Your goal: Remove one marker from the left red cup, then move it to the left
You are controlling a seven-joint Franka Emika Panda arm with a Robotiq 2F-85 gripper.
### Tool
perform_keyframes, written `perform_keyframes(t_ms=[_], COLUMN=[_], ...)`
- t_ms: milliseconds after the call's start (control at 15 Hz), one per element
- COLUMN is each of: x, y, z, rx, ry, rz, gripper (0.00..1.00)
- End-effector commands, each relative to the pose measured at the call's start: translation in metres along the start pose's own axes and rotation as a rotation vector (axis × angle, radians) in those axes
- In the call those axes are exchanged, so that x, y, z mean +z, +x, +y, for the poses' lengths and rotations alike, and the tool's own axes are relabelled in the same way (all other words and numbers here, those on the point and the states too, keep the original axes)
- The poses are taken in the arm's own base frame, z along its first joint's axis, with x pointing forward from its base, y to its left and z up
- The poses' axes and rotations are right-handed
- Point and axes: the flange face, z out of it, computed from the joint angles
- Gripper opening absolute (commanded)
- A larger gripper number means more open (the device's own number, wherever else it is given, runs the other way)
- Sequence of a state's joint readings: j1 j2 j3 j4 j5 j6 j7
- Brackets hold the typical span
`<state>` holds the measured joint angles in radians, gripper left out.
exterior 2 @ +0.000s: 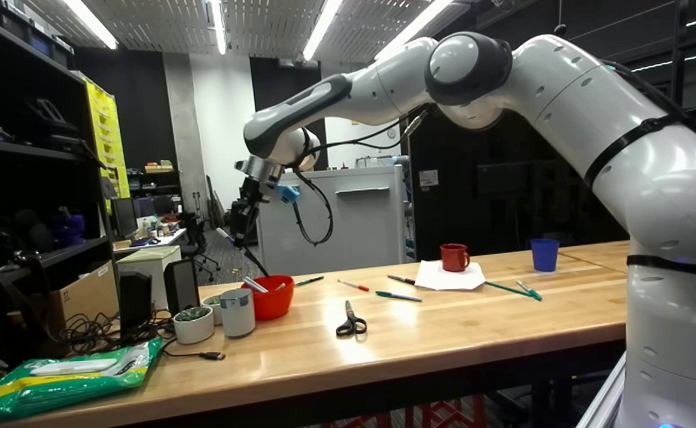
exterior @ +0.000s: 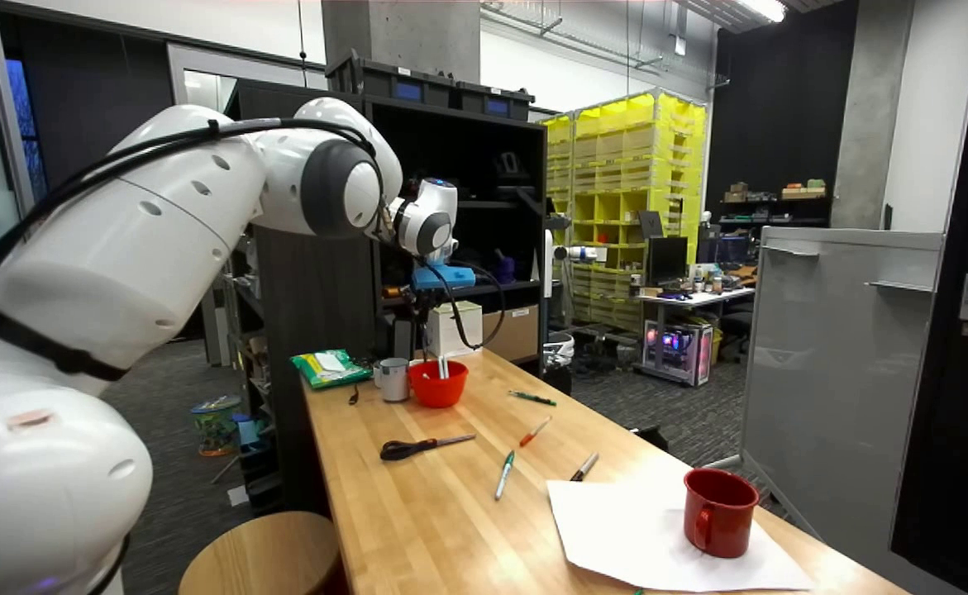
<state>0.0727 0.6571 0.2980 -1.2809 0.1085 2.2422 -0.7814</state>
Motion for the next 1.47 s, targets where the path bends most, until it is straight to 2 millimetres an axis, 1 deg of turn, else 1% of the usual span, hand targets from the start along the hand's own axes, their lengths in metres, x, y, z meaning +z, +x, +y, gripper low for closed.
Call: perform_keyframes(t_ms=[0, 267, 533, 600, 800, 933, 1200, 1400], x=[-0.015, -0.019, -0.016, -0.013, 0.005, 0.016, 0.028, 0.035], y=[-0.009, -0.017, -0.024, -0.025, -0.035, -0.045, -0.057, -0.061], z=[-0.016, -0.023, -0.024, -0.021, -0.011, -0.003, 0.007, 0.01], rx=[0.016, 0.028, 0.008, -0.003, -0.034, -0.027, -0.032, -0.004], ry=[-0.026, -0.027, -0.048, -0.057, -0.061, -0.051, -0.05, -0.001], rz=[-0.028, -0.044, -0.044, -0.037, -0.022, -0.032, -0.036, -0.035], gripper=[0.03, 0.03, 0.03, 0.03, 0.03, 0.03, 0.03, 0.03])
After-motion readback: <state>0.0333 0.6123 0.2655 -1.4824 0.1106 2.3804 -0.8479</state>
